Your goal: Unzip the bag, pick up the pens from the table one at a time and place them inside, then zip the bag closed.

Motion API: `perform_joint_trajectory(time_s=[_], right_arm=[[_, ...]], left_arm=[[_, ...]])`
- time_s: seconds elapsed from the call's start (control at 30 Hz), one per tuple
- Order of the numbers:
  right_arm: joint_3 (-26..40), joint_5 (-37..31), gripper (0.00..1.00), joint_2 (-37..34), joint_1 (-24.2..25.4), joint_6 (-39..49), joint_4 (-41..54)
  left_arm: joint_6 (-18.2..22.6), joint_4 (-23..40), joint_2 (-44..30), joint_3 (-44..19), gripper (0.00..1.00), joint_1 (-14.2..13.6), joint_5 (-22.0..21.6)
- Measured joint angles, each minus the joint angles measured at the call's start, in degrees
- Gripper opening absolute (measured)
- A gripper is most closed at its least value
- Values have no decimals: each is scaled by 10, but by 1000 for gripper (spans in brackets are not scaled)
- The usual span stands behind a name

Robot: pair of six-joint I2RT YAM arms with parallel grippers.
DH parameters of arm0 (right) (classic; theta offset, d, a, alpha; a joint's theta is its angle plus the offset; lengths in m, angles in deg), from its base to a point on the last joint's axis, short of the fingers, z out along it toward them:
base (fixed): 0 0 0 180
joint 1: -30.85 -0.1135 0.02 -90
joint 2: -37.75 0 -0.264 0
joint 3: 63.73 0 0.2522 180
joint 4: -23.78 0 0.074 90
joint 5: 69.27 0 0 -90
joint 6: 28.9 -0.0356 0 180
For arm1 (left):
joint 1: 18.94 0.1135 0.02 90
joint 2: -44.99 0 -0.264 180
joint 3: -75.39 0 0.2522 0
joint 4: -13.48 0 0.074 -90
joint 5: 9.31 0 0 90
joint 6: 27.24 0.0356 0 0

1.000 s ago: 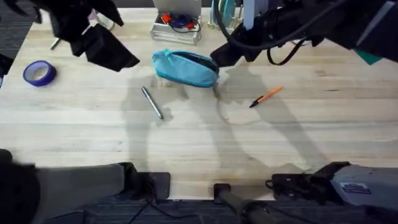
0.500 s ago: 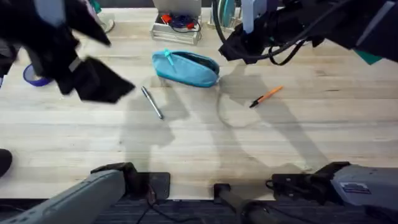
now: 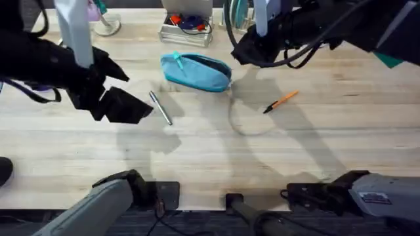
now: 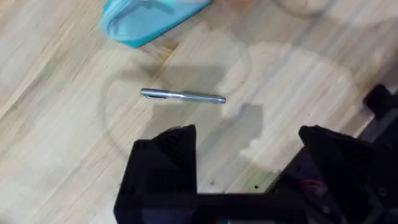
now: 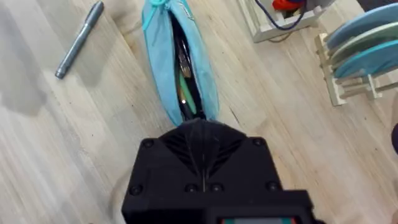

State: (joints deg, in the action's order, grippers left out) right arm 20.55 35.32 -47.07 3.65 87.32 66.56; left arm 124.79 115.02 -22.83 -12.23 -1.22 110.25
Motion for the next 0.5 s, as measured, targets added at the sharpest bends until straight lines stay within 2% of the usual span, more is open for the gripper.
perform_joint_trajectory(time_s=[0.23,0.5], right_arm=[[0,0,31,0,0,30,7],[0,11,31,-20,0,83,13]], left_arm=[[-11,-19,-2,1,995,45,11],[-17,-21,-12,1,995,49,11]])
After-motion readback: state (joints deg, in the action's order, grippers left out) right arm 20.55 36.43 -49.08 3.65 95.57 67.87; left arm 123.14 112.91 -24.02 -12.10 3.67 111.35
